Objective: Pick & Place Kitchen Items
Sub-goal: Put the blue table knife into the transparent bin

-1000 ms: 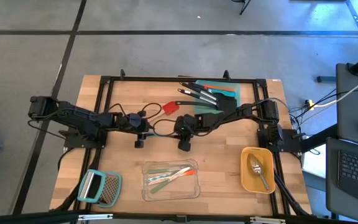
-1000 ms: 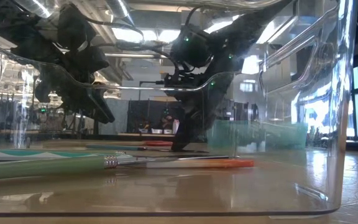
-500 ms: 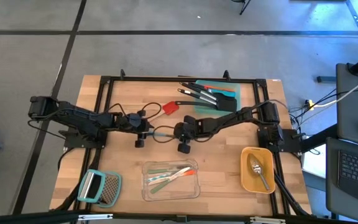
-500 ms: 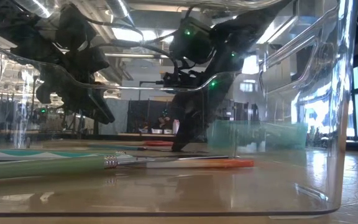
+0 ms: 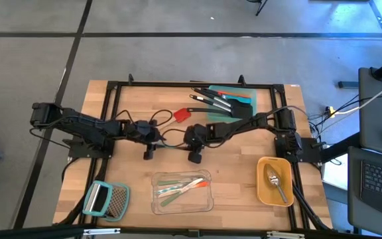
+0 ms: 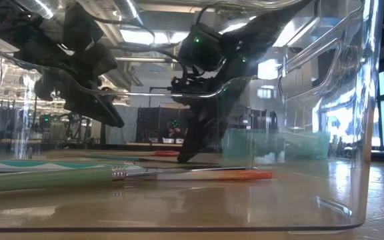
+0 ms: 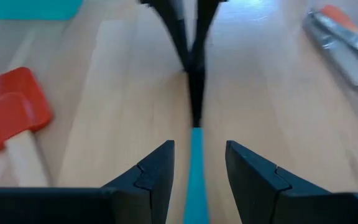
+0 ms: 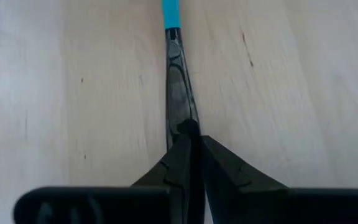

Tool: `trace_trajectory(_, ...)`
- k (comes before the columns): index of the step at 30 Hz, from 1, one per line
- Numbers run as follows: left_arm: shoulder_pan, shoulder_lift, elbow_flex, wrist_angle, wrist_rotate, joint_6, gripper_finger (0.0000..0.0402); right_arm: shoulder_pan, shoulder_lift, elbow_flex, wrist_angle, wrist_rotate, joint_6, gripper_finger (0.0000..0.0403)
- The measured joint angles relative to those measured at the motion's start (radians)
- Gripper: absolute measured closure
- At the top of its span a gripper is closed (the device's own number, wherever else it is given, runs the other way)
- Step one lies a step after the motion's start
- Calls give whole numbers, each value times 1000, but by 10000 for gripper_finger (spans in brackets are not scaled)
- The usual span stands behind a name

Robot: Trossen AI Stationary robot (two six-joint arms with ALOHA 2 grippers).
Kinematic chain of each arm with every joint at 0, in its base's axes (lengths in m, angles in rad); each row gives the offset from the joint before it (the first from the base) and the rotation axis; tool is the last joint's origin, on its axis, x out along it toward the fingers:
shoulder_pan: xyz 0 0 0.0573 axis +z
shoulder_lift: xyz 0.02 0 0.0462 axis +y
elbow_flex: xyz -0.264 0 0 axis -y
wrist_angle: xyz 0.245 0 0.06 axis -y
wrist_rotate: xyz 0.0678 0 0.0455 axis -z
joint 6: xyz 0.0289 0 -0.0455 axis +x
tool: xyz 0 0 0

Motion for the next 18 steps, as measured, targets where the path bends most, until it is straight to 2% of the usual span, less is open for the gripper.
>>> trace_trajectory(4,11,0,0,-28,-19,-1,263,3,0,1,-7,64,-9,364)
trace_trajectory(8,24,0,0,-45,-6,-57,263,31,3,1,-6,223,-18,364)
trace_trajectory(14,55,0,0,-40,105,-90,263,80,19,2,3,387,-37,364)
trace_trajectory(18,64,0,0,-44,119,-84,263,102,30,2,4,453,-37,364)
